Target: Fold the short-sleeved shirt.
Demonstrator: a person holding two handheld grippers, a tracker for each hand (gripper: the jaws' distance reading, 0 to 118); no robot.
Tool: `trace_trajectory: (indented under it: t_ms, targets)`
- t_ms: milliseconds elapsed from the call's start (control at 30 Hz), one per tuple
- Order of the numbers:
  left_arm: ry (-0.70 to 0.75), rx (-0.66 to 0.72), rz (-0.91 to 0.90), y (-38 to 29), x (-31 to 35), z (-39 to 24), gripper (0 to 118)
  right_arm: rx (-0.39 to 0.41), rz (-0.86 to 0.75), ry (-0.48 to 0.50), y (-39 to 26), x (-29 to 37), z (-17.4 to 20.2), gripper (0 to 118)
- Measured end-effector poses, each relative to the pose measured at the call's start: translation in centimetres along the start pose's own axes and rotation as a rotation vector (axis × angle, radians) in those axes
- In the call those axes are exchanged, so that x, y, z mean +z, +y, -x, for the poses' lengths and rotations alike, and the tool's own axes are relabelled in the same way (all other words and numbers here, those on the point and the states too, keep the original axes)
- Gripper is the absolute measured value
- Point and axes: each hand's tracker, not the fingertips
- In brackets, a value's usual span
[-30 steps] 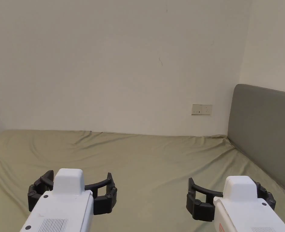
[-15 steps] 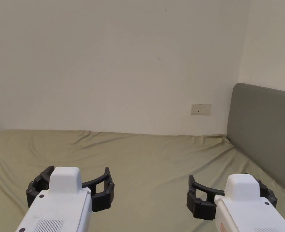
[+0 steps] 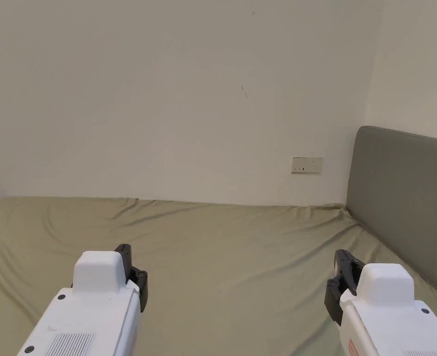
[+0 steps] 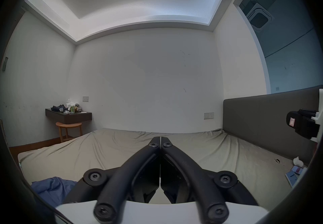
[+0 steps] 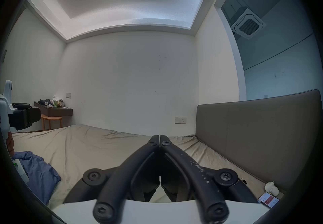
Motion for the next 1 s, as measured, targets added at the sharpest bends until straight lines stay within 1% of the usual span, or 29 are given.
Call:
trace_trajectory:
  t_ms: [67, 200, 367, 433, 467, 567, 667, 733, 800, 867, 933, 967, 1000]
  targets:
    - [-0.015, 0.016, 0.002, 0.2, 0.2, 0.1, 0, -0.003, 0.001, -0.003, 0.1, -0.1, 0.3, 1]
    - [-0.008, 0.006, 0.002, 0.2, 0.0, 0.2, 0, -0.009, 0.006, 0.003, 0.0, -0.1, 0.9, 1]
    - [0.035, 0.006, 0.007, 0.4, 0.3, 2.0, 0, 0.006, 0.005, 0.056, 0.5, -0.7, 2.4, 1]
    - [0.101, -0.004, -0.002, 0.6, 1.1, 3.9, 0, -0.007, -0.008, 0.100, 1.1, -1.3, 4.0, 1]
    - [0.135, -0.011, -0.002, 0.8, 1.6, 5.2, 0, -0.010, -0.019, 0.138, 1.4, -1.6, 5.1, 1]
    - [0.287, -0.027, 0.008, 1.1, 3.4, 9.6, 0, -0.004, -0.043, 0.239, 2.0, -2.2, 9.2, 1]
    - [0.399, -0.049, 0.039, 1.0, 5.6, 14.0, 0, -0.020, -0.040, 0.355, 1.9, -2.4, 13.2, 1]
    - [0.457, -0.064, 0.061, 0.7, 6.9, 16.2, 0, -0.015, -0.033, 0.408, 1.6, -2.3, 15.3, 1]
    - [0.488, -0.070, 0.092, 0.1, 7.8, 18.1, 0, -0.008, -0.026, 0.439, 1.2, -2.2, 16.8, 1]
    - [0.513, -0.063, 0.126, -0.7, 8.1, 19.4, 0, -0.006, -0.016, 0.451, 0.7, -2.1, 17.5, 1]
    - [0.506, -0.049, 0.174, -1.8, 7.8, 20.5, 0, 0.002, 0.000, 0.459, 0.2, -2.2, 17.9, 1]
    - [0.485, -0.036, 0.216, -2.5, 7.4, 20.9, 5, 0.010, 0.007, 0.458, -0.1, -2.2, 17.8, 1]
    - [0.465, -0.026, 0.270, -3.3, 6.7, 21.3, 26, 0.019, 0.014, 0.453, -0.4, -2.3, 17.7, 1]
